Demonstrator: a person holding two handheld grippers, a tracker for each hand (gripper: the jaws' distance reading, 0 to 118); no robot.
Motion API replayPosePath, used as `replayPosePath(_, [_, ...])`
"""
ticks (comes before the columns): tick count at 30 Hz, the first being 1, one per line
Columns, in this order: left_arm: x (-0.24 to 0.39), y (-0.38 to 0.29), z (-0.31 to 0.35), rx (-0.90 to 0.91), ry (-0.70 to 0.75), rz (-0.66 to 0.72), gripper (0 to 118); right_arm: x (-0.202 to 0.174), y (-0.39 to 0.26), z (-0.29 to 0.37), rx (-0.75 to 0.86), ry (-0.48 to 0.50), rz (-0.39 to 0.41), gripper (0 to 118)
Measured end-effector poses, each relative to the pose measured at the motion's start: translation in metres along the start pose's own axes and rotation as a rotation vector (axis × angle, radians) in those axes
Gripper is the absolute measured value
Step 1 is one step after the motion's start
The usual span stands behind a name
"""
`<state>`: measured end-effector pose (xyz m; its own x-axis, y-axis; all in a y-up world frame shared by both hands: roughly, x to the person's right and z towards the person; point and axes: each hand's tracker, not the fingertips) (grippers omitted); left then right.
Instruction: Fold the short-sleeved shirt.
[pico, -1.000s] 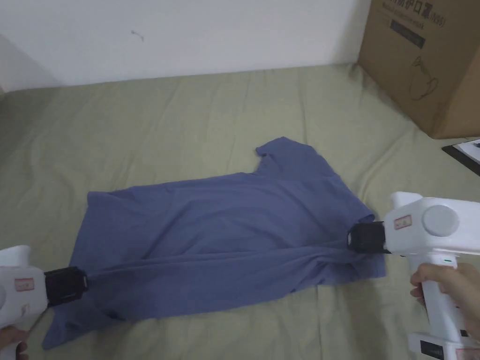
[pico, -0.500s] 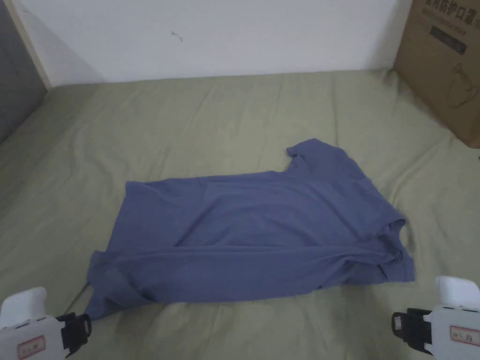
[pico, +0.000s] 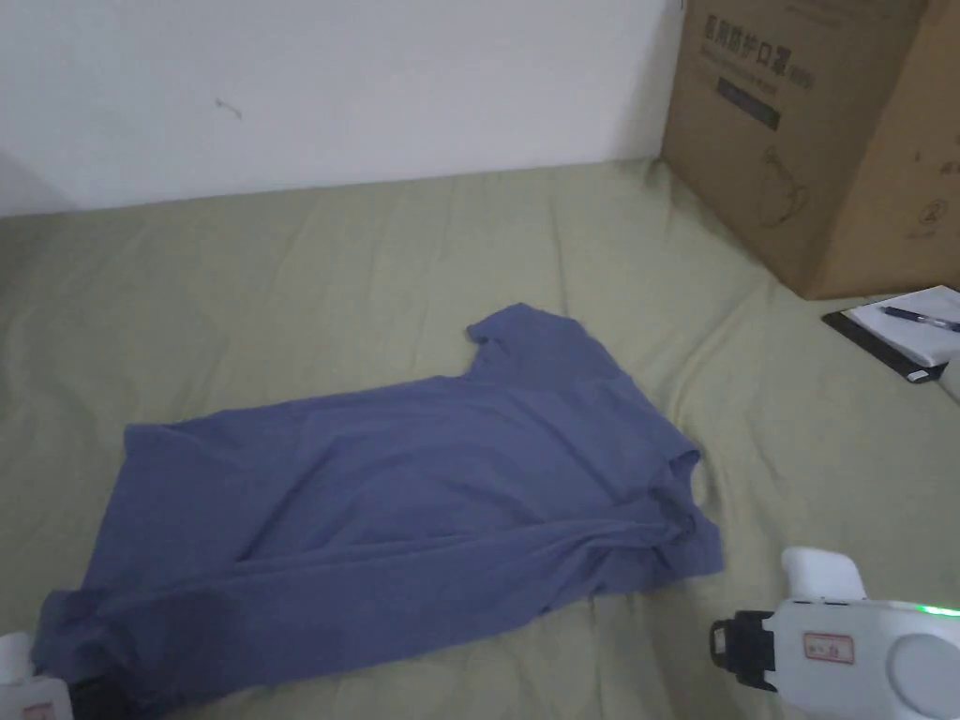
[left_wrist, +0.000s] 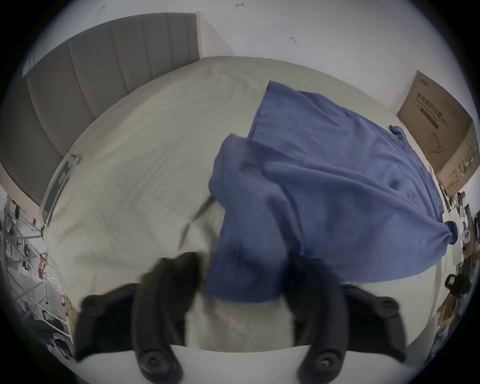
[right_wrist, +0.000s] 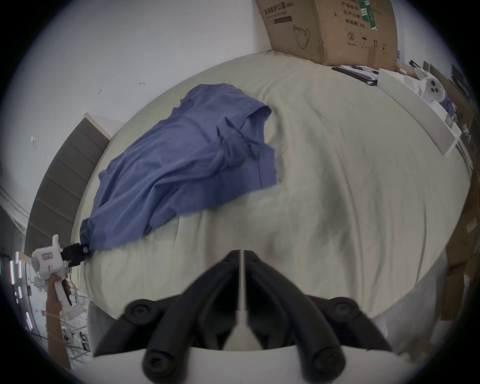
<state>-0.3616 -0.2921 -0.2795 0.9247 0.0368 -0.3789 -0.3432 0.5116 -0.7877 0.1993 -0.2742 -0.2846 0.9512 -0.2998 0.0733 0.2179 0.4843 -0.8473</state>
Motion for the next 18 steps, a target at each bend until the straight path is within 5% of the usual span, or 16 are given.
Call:
replayPosePath(3, [-0.013,0.015,-0.003,-0.003,-0.081,0.076,16,0.0,0.027,-0.024,-0.014,0.003,0.015,78])
replayPosePath(4, [-0.013,0.018,-0.003,-0.029,-0.08,0.089,13,-0.002,0.036,-0.033,-0.019,-0.012,0.026,101])
replayPosePath(5, [-0.014,0.022,-0.005,-0.022,-0.061,0.067,13,-0.004,0.045,-0.041,-0.007,-0.022,0.037,108])
replayPosePath(9, [-0.004,0.022,0.003,-0.019,-0.051,-0.004,12,-0.006,0.073,-0.078,-0.051,-0.085,0.12,106])
replayPosePath(14, [-0.008,0.026,0.004,-0.018,-0.062,0.001,12,-0.026,0.065,-0.087,-0.087,-0.159,0.203,83])
replayPosePath(18, [-0.013,0.03,0.009,-0.013,-0.081,0.012,12,-0.021,0.063,-0.063,-0.069,-0.066,0.204,20])
